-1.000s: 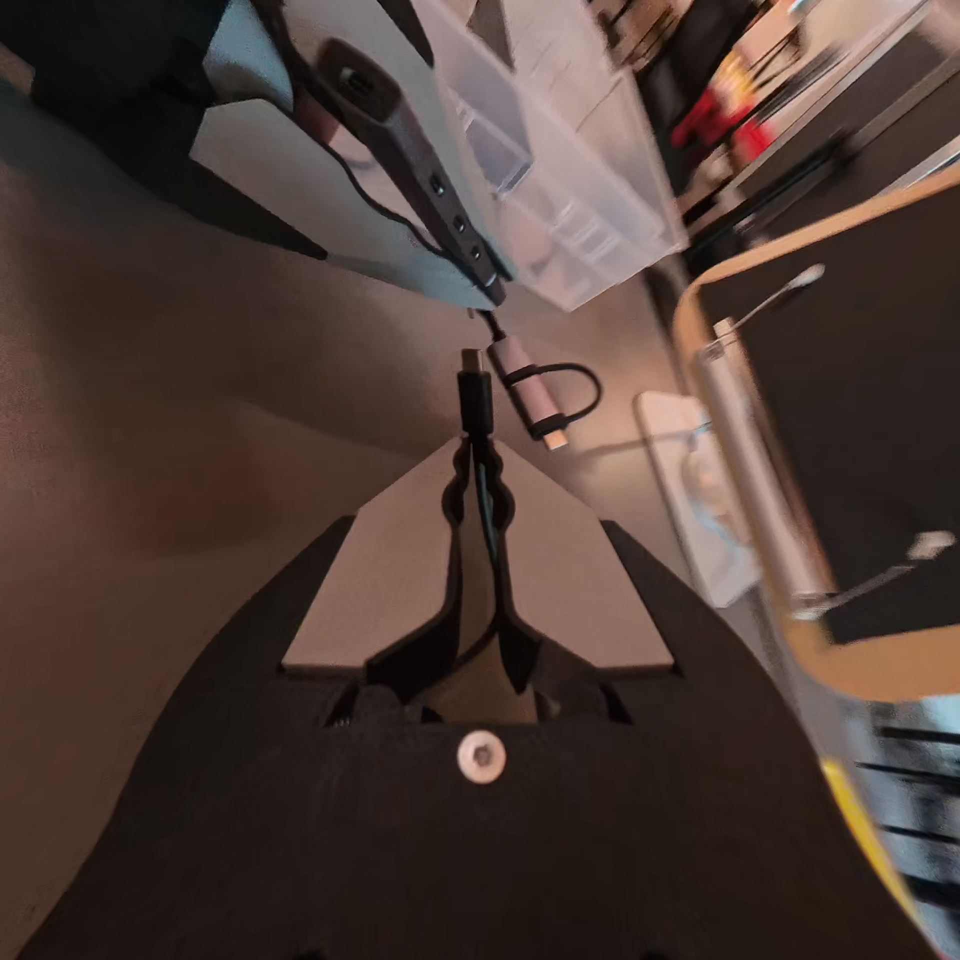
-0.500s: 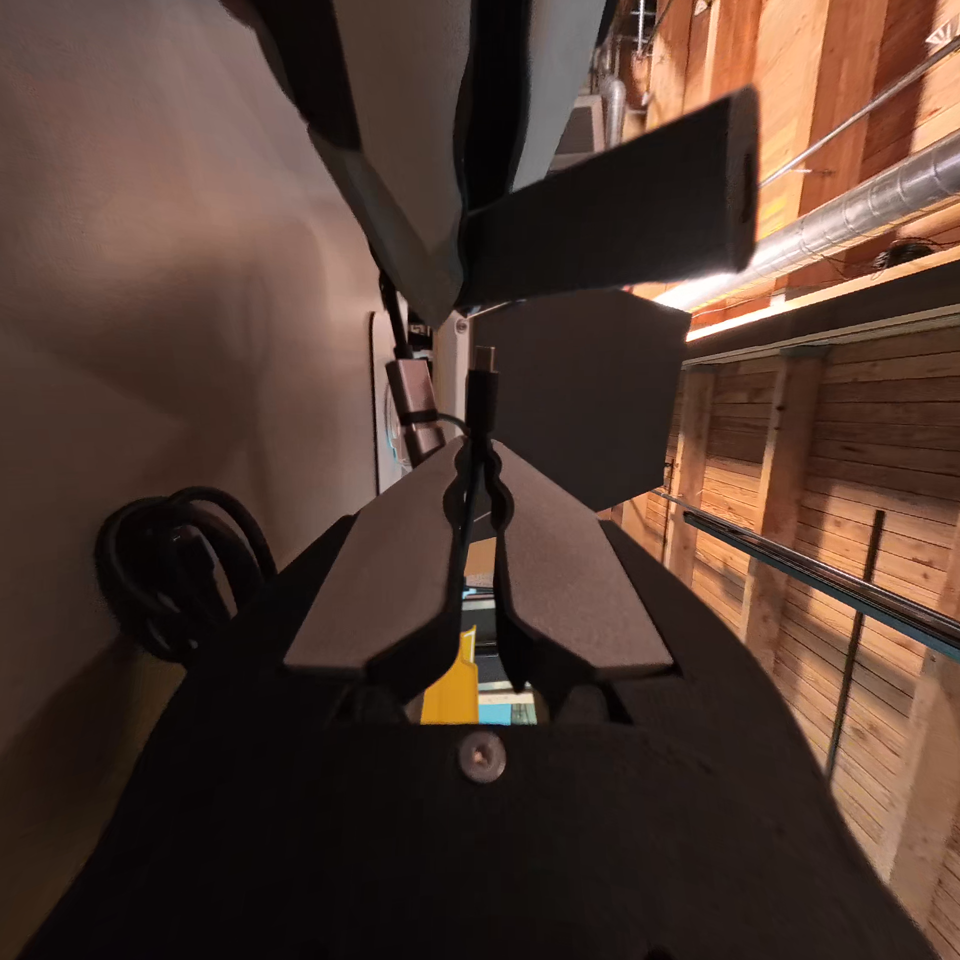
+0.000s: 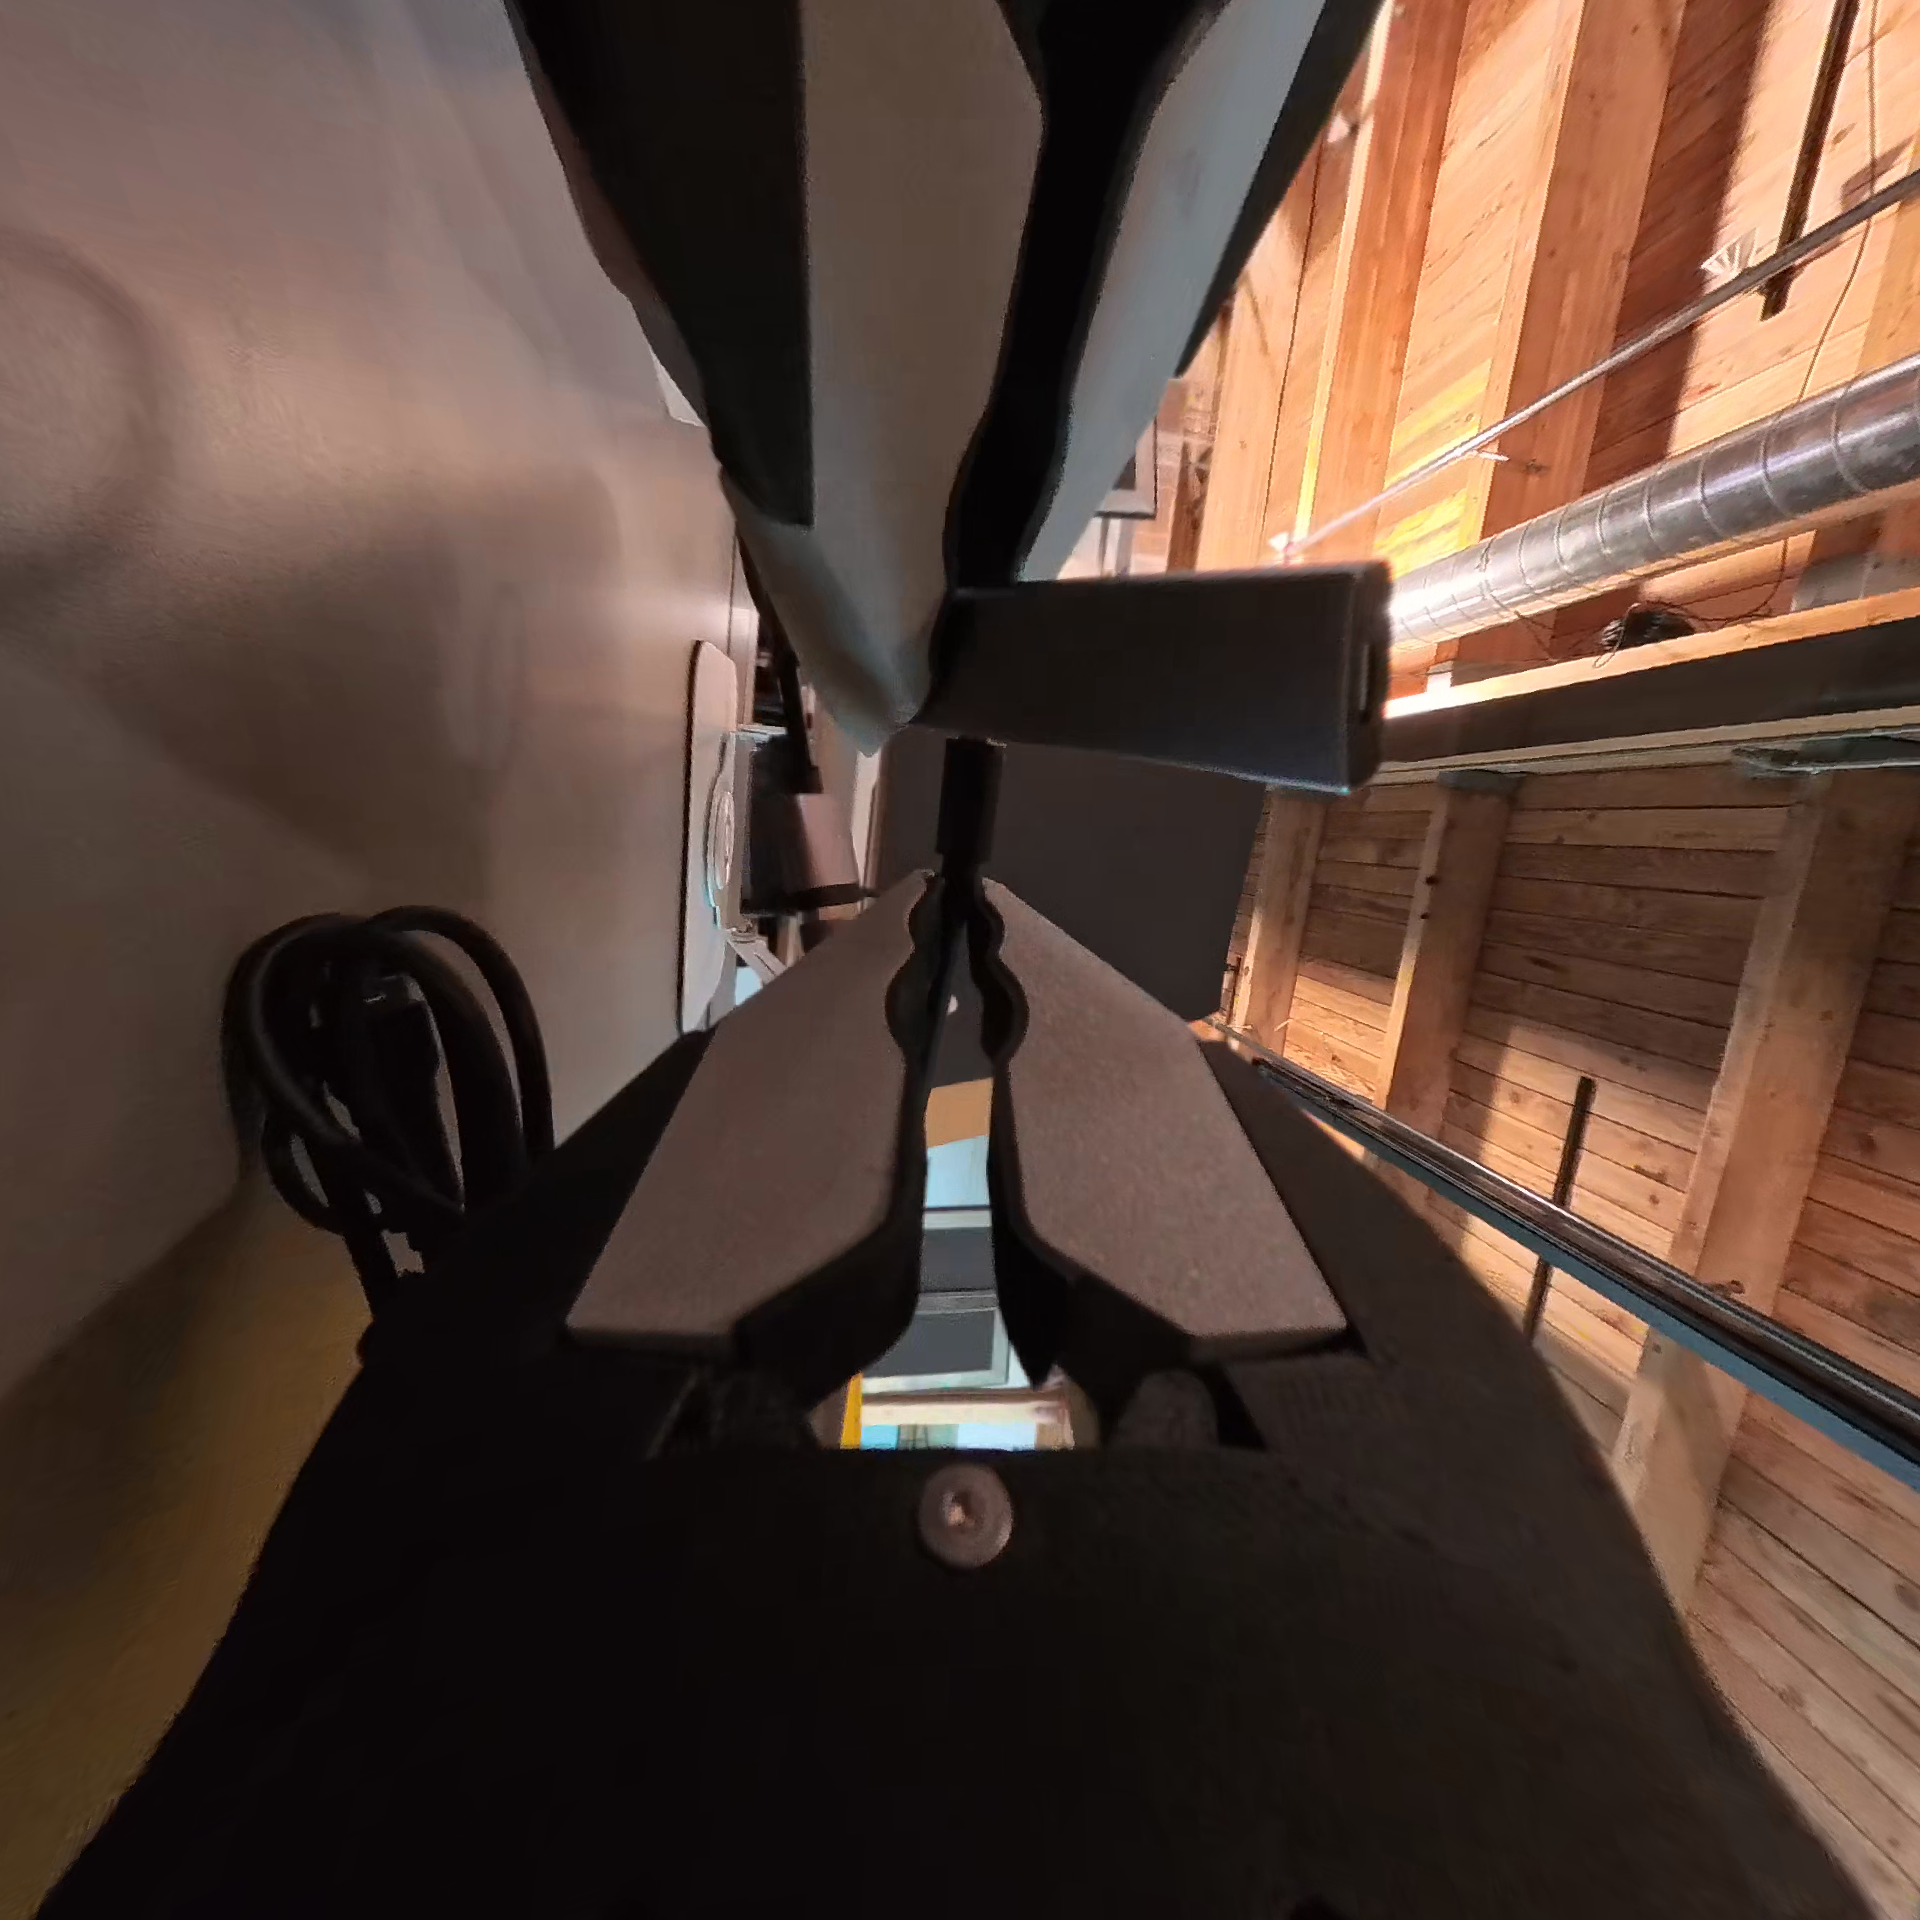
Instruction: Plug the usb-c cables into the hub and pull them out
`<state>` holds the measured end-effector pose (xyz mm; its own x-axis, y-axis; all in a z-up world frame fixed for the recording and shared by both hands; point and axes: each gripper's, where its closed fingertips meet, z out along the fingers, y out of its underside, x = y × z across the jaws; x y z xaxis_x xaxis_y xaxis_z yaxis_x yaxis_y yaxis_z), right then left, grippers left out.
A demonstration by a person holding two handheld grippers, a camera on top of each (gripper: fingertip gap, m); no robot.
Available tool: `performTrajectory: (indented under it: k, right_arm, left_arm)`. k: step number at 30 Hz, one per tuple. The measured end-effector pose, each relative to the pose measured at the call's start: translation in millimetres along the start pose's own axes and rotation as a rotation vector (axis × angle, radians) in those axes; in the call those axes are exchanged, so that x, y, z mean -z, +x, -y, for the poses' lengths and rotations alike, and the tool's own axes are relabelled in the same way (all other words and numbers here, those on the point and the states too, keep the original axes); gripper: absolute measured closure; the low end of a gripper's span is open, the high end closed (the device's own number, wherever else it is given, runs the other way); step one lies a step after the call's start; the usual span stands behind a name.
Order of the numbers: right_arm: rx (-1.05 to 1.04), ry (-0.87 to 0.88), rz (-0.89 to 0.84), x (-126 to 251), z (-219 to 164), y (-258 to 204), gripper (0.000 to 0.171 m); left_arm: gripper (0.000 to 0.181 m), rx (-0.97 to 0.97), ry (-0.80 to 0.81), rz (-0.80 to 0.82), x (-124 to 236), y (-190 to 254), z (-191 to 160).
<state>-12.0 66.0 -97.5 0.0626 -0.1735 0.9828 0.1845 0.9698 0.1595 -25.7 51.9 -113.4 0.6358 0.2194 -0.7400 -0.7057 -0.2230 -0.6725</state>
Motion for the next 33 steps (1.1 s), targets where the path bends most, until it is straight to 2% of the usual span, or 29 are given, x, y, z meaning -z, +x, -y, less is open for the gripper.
performTrajectory:
  k: [21,33]
  right_arm:
    - [0.04,0.038,0.016,6,1,1,0.17]
    - [0.024,0.098,0.071,12,3,-2,0.17]
  left_arm:
    - [0.174,0.039,-0.035,0.01,-2,-3,-5]
    - [0.175,-0.031,-0.032,0.029,-2,-2,-3]
